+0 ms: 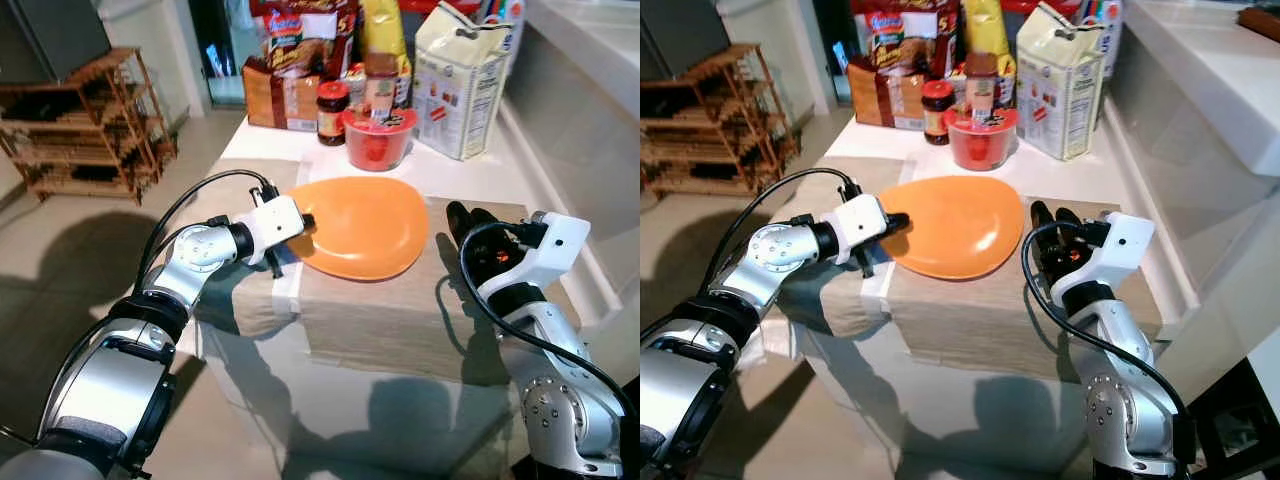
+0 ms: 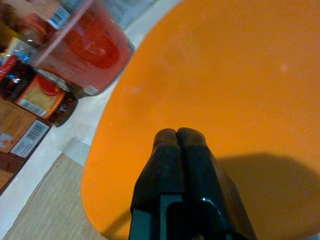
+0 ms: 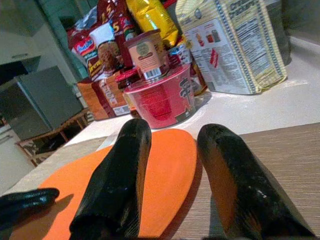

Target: Setting the table

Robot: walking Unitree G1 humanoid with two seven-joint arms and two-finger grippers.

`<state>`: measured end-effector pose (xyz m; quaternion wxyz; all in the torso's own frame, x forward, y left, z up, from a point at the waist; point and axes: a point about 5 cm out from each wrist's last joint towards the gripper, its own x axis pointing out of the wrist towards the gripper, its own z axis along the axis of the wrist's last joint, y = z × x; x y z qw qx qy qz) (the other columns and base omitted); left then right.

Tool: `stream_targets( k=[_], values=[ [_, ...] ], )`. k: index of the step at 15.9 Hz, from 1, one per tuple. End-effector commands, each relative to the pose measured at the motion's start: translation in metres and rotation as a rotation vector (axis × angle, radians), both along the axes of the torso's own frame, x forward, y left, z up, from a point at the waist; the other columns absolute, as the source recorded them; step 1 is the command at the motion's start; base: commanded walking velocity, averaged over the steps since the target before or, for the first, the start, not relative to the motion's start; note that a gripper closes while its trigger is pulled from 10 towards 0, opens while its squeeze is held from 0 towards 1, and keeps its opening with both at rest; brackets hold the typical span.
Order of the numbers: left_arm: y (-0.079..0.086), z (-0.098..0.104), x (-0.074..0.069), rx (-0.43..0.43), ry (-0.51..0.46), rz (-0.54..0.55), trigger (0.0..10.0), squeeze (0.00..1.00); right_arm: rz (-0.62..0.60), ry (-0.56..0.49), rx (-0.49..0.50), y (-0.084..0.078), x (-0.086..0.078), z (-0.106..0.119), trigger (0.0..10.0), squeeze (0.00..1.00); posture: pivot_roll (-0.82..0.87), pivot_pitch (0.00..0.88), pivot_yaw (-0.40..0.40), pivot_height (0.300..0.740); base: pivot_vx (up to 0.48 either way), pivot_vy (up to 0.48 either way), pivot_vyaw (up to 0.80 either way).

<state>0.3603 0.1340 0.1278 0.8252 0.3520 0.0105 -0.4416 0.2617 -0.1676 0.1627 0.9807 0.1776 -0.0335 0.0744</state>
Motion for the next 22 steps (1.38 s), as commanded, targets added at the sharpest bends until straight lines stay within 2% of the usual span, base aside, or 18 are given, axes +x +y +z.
stream_targets(
  k=[1, 6, 8, 9, 11, 13, 14, 15, 16, 17, 19, 21, 22],
  values=[
    [0.005, -0.070, -0.037, 0.209, 0.308, -0.076, 10.0, 0.00, 0.008, -0.005, 0.002, 0.001, 0.000, 0.004, 10.0, 0.00, -0.06, 0.000, 0.051, 0.722, 0.000, 0.000, 0.00],
    [0.008, -0.080, -0.043, 0.307, 0.391, -0.115, 10.0, 0.00, 0.012, 0.010, -0.001, 0.001, 0.000, 0.001, 10.0, 0.00, -0.06, 0.000, 0.051, 0.722, 0.000, 0.000, 0.00],
    [0.006, -0.082, -0.043, 0.282, 0.402, -0.090, 10.0, 0.00, 0.009, 0.013, 0.000, 0.001, 0.001, 0.001, 10.0, 0.00, -0.06, 0.000, 0.051, 0.722, 0.000, 0.000, 0.00],
    [-0.001, -0.073, -0.033, 0.155, 0.360, 0.005, 10.0, 0.00, 0.005, 0.013, 0.001, 0.001, 0.000, 0.000, 10.0, 0.00, -0.06, 0.000, 0.054, 0.722, 0.000, 0.000, 0.00],
    [-0.008, -0.057, -0.020, 0.014, 0.315, 0.093, 10.0, 0.00, 0.003, 0.015, 0.002, 0.001, 0.000, 0.000, 10.0, 0.00, -0.07, 0.000, 0.051, 0.722, 0.000, 0.000, 0.00],
    [-0.017, -0.015, 0.004, -0.165, 0.198, 0.151, 10.0, 0.00, 0.001, 0.021, 0.001, 0.000, -0.003, -0.001, 10.0, 0.00, -0.07, 0.000, 0.050, 0.722, 0.000, 0.000, 0.00],
    [-0.017, -0.008, 0.007, -0.196, 0.199, 0.155, 10.0, 0.00, 0.001, 0.021, 0.000, 0.000, -0.003, -0.001, 10.0, 0.00, -0.07, 0.000, 0.050, 0.722, 0.000, 0.000, 0.00],
    [-0.017, 0.007, 0.015, -0.269, 0.184, 0.196, 10.0, 0.00, -0.002, 0.025, -0.001, -0.001, -0.003, -0.002, 10.0, 0.00, -0.07, 0.000, 0.051, 0.722, 0.000, 0.000, 0.00],
    [-0.017, 0.025, 0.025, -0.424, 0.184, 0.301, 10.0, 0.00, -0.004, 0.029, 0.000, -0.001, -0.005, -0.004, 10.0, 0.00, -0.07, 0.000, 0.054, 0.722, 0.000, 0.000, 0.00],
    [-0.018, 0.029, 0.028, -0.510, 0.188, 0.363, 10.0, 0.00, -0.007, 0.034, 0.001, -0.001, -0.006, -0.006, 10.0, 0.00, -0.07, 0.000, 0.055, 0.722, 0.000, 0.000, 0.00],
    [-0.027, 0.033, 0.024, -0.692, 0.200, 0.446, 10.0, 0.00, -0.010, 0.042, 0.007, 0.000, -0.008, -0.009, 10.0, 0.00, -0.07, 0.000, 0.053, 0.722, 0.000, 0.000, 0.00],
    [-0.037, 0.034, 0.018, -0.759, 0.194, 0.456, 10.0, 0.00, -0.007, 0.047, 0.010, 0.002, -0.008, -0.011, 10.0, 0.00, -0.06, 0.000, 0.049, 0.722, 0.000, 0.000, 0.00],
    [-0.041, 0.032, 0.014, -0.764, 0.203, 0.458, 10.0, 0.00, -0.003, 0.050, 0.009, 0.004, -0.009, -0.011, 10.0, 0.00, -0.06, 0.000, 0.048, 0.722, 0.000, 0.000, 0.00]
  ],
)
